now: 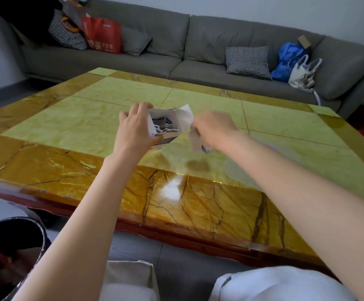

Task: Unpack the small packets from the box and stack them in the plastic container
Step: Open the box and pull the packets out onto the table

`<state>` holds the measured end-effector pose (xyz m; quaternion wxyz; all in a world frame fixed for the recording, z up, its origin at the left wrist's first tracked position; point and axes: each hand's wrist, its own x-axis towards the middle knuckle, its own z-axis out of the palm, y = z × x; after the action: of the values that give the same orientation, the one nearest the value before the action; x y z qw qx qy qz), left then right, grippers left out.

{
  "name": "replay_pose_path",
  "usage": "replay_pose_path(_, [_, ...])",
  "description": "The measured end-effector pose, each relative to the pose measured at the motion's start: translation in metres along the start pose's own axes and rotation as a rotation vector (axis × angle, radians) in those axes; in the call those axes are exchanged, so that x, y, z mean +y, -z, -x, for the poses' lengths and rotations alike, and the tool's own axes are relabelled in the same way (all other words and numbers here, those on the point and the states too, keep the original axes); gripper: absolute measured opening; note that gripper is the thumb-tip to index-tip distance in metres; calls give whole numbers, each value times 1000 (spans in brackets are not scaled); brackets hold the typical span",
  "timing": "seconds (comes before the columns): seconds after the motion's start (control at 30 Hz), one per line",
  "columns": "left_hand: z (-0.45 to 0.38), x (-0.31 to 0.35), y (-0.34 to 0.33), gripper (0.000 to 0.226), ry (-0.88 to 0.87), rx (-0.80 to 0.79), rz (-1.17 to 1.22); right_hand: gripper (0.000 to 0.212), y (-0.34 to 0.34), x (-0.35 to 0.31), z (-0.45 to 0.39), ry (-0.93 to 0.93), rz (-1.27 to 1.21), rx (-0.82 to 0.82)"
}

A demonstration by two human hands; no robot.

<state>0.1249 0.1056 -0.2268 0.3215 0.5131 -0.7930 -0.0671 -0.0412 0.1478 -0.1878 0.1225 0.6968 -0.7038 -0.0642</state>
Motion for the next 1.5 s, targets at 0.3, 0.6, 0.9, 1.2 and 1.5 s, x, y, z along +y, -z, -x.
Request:
replay_pose_path(0.3, [6, 2, 3, 72, -50, 3, 3, 46, 12, 0, 1, 21, -436, -41])
replay_pose_path(0.6, [13, 3, 0, 70, -343, -13, -108, 48, 7, -3, -18, 120, -523, -18])
replay_pose_path(0.9, [9, -9, 0, 67, -194, -16, -90, 23, -4, 9, -5, -47, -648, 336])
replay_pose_path(1.2, [8, -10, -6, 73, -123, -10, -60, 23, 4, 0, 7, 20, -711, 205])
replay_pose_path(1.5, [13, -1, -16, 65, -267, -38, -72, 37, 0, -29, -10, 110, -724, -241])
